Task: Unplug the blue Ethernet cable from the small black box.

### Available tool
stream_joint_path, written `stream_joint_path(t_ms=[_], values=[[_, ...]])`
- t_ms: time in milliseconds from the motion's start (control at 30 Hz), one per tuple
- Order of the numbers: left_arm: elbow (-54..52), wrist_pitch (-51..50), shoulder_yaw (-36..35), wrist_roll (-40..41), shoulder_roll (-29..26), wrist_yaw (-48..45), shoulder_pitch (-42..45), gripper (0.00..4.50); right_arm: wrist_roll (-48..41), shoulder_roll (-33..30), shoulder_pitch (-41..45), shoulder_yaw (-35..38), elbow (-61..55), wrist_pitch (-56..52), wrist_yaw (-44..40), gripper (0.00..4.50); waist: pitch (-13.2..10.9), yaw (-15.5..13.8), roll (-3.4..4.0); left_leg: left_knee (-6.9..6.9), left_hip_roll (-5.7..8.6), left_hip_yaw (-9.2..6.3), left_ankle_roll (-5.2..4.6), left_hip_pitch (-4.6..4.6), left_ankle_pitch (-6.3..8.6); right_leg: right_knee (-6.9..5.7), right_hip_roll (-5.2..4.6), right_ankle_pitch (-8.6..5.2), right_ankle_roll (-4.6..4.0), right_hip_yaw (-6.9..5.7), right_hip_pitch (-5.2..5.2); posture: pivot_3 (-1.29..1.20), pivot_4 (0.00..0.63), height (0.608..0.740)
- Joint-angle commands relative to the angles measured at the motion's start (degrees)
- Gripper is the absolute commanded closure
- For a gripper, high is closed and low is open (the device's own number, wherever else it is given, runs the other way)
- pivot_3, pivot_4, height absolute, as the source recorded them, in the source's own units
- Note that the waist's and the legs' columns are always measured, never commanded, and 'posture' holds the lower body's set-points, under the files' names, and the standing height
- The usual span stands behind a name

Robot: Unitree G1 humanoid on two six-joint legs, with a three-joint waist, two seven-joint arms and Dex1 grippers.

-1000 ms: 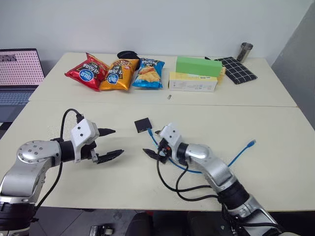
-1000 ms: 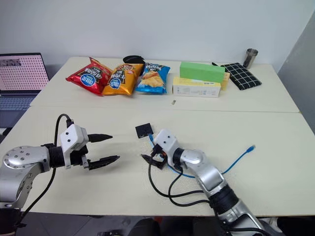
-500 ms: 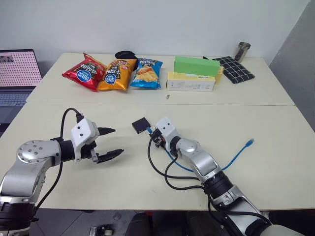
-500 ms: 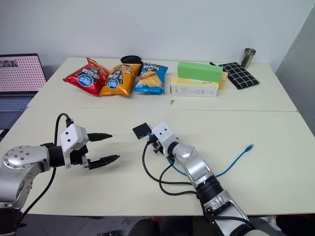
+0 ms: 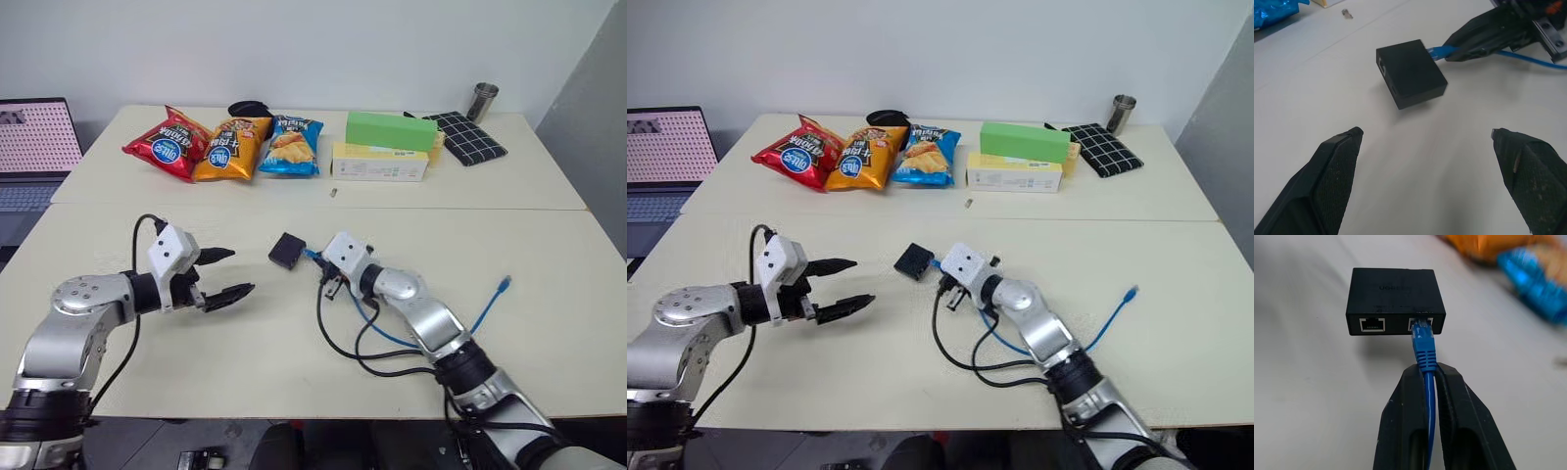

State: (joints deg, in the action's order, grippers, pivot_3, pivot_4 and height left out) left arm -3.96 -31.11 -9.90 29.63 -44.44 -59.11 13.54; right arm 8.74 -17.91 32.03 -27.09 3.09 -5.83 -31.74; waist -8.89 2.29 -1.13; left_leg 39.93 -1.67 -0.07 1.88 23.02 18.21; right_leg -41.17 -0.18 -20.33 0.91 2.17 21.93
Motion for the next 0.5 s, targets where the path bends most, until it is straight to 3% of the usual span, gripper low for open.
stream_joint_path(t_ms=[33, 200, 433, 500], values=[[-0.83, -8.42, -2.7, 7.74, 1.06, 0.49, 2.81, 0.0, 4.34, -5.25, 2.08, -0.96, -3.0, 16.28, -2.99, 4.48, 0.01, 0.14, -0.02, 0.0, -0.01, 0.0, 0.0, 0.0, 0.0, 0.02, 0.0, 0.0, 0.0, 0.0, 0.0, 0.0, 0.15, 0.74], [-0.98, -15.99, -2.72, 14.28, 3.28, 0.82, 5.94, 0.0, 6.95, -8.9, 4.9, -0.62, -0.9, 29.86, -3.96, 4.49, 0.0, 0.86, -0.02, -0.01, -0.05, 0.02, 0.01, -0.02, 0.0, 0.0, 0.03, 0.0, 0.0, 0.0, -0.01, 0.0, 0.15, 0.74], [-2.72, -19.9, -2.06, 18.53, 4.54, 0.18, 6.74, 0.0, 6.67, -9.45, 6.8, 1.46, 0.56, 35.82, -4.6, 4.49, 0.01, 0.9, -0.03, 0.0, -0.05, -0.01, 0.02, -0.02, -0.01, 0.03, 0.02, 0.0, 0.0, -0.01, -0.06, 0.0, 0.15, 0.74], [-2.19, -20.4, -2.43, 19.31, 4.69, 0.23, 6.91, 0.36, 6.62, -9.42, 7.04, 2.12, 1.06, 36.94, -4.14, 4.49, 0.01, 0.89, -0.03, 0.01, -0.05, -0.01, 0.02, -0.03, -0.01, 0.05, 0.02, 0.0, 0.0, -0.01, -0.08, 0.0, 0.15, 0.74]])
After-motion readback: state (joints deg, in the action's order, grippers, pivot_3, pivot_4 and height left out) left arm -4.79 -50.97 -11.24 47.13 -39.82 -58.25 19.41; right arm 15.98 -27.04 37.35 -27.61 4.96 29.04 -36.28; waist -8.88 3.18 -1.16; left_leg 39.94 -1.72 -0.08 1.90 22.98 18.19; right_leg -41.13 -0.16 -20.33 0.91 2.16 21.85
